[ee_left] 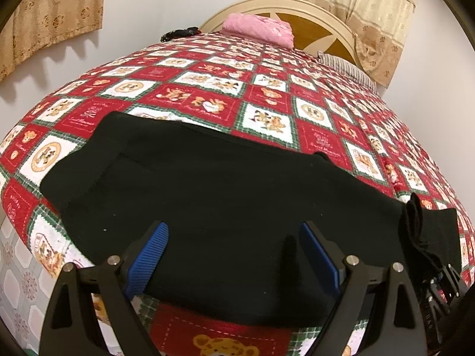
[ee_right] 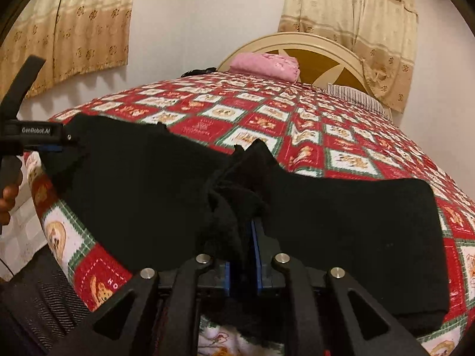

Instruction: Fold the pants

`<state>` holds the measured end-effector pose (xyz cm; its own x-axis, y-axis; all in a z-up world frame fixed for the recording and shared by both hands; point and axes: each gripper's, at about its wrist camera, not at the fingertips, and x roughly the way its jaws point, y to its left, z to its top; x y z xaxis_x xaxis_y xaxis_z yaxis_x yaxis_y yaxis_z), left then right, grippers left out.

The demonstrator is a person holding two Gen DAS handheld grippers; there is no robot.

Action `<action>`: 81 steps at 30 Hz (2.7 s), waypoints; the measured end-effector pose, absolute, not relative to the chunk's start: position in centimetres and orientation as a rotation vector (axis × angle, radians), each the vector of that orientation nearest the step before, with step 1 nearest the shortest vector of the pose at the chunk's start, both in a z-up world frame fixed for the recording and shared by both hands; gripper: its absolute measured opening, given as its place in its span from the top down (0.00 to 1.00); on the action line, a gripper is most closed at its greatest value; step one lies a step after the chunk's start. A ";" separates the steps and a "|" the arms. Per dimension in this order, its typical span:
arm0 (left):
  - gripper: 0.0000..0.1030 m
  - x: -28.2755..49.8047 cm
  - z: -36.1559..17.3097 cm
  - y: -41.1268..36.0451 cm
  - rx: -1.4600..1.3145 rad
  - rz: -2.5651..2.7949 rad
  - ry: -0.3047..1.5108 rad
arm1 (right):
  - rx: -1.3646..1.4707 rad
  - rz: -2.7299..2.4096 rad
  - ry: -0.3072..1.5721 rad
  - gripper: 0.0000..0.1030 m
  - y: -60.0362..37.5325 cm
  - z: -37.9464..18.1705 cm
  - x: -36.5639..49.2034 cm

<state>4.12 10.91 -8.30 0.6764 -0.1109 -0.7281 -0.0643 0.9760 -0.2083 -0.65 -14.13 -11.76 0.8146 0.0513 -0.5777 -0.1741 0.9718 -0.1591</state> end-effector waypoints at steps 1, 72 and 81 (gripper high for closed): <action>0.10 4.1 -8.3 10.8 -0.219 -0.030 0.831 | -0.216 0.128 0.608 0.72 -14.0 -11.9 -0.7; 0.07 1.6 -5.9 2.6 -0.049 -0.122 0.745 | 0.038 -0.051 0.597 0.60 -27.7 -6.4 -5.2; 0.07 -0.5 -7.0 17.9 -0.456 0.246 0.658 | -0.024 -0.016 0.522 0.60 -25.3 -5.0 -6.2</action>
